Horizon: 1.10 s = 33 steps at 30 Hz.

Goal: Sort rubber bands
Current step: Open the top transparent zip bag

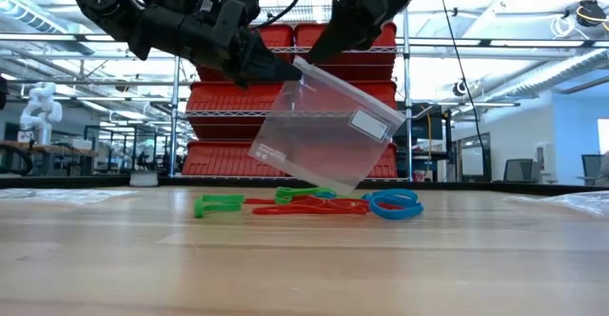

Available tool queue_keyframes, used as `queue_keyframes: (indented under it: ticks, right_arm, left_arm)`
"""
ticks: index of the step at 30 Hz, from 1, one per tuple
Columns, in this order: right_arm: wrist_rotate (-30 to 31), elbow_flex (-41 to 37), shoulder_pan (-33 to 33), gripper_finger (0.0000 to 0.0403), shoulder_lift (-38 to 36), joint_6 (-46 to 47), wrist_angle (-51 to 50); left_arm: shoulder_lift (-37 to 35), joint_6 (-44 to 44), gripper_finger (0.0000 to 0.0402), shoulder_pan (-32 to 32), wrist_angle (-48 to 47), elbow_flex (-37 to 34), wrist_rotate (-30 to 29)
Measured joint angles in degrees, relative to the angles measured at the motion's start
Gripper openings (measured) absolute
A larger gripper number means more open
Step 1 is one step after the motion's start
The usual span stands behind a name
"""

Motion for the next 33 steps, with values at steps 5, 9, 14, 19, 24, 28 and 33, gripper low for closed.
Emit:
queue_keyframes:
  ticks: [5, 9, 14, 19, 24, 28, 33]
  right_arm:
    - [0.0, 0.0, -0.9, 0.0067, 0.8, 0.0, 0.1]
    - [0.0, 0.0, -1.1, 0.0024, 1.4, -0.6, -0.3]
    - [0.2, 0.0, -0.5, 0.0009, 1.3, -1.0, -1.2]
    - [0.2, 0.1, -0.5, 0.0012, 1.1, 0.3, -5.5]
    - [0.6, 0.1, -0.2, 0.0010, 1.1, 1.4, -9.4]
    - [0.6, 0.1, -0.2, 0.0010, 1.1, 3.1, -14.0]
    - [0.6, 0.1, -0.2, 0.0009, 1.1, 5.4, -20.5]
  left_arm:
    - [0.0, 0.0, 0.0000, 0.0, 0.2, 0.0, 0.0]
    - [0.0, -0.1, 0.0000, 0.0, 0.3, 0.0, -0.1]
    - [0.0, 0.0, 0.0000, 0.1, 0.1, 0.0, -0.3]
    - [0.0, 0.0, 0.0000, 0.1, 0.0, 0.0, -1.2]
    - [-0.4, 0.0, 0.0000, 0.0, -0.2, 0.0, -1.4]
    - [-0.4, 0.0, 0.0000, 0.1, -0.3, 0.0, -1.5]
    - [-0.4, 0.1, 0.0000, 0.1, -0.2, 0.0, -1.5]
